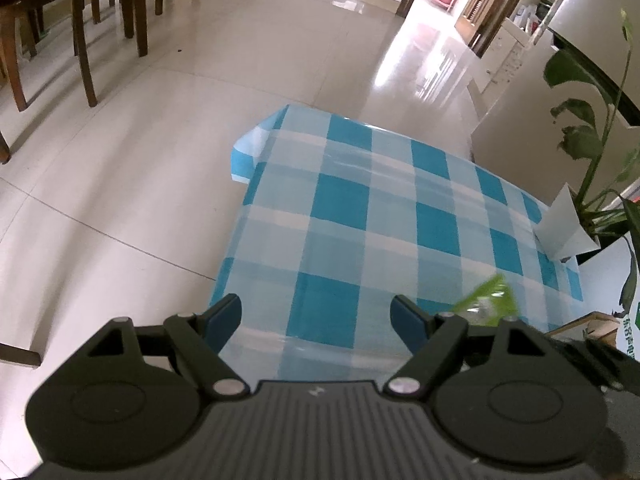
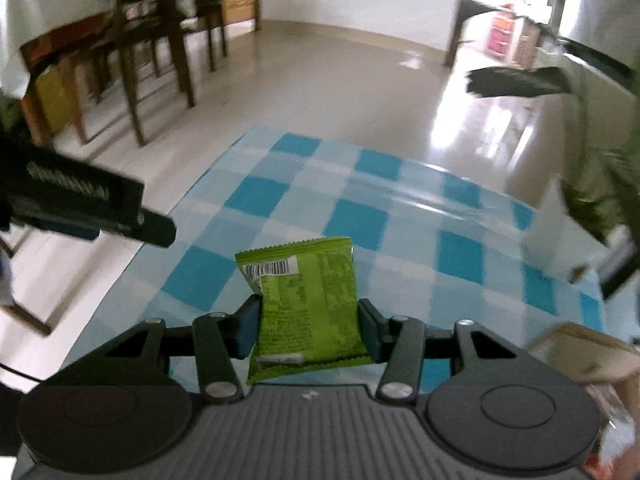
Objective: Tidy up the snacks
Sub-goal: 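Lift and carry the green bag over the cardboard box with the right tool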
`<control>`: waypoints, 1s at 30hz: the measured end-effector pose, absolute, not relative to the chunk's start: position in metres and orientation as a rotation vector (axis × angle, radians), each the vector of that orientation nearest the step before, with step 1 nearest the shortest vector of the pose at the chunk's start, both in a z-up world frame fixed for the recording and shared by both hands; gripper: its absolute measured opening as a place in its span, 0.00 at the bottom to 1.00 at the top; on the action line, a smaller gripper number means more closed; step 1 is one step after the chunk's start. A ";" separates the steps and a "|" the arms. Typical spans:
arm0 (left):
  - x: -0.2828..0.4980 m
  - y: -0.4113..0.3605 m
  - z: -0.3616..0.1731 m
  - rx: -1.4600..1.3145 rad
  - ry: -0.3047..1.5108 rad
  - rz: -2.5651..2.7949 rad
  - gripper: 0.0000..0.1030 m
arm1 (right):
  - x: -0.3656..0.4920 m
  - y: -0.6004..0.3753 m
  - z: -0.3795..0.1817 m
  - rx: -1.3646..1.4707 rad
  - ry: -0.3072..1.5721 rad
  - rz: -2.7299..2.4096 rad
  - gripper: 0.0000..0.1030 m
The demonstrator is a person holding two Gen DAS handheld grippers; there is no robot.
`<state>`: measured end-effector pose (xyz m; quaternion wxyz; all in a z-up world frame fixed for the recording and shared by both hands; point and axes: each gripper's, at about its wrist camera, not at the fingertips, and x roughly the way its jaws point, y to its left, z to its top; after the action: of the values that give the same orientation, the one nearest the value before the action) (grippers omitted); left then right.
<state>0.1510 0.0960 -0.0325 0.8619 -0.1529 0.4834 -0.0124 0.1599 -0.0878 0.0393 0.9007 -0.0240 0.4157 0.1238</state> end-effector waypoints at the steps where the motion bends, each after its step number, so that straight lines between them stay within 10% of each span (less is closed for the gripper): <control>1: 0.151 0.094 -0.033 -0.320 1.014 -0.031 0.79 | 0.156 -0.094 0.044 -0.032 0.852 0.239 0.54; 30: 0.108 -0.044 -0.019 -0.142 0.986 -0.332 0.79 | 0.057 -0.236 0.066 0.197 0.840 -0.171 0.55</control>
<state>0.1077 -0.0442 -0.0193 0.8653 -0.0677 0.4707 -0.1583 0.0568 -0.2358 0.0665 0.9049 0.0953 0.4065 -0.0830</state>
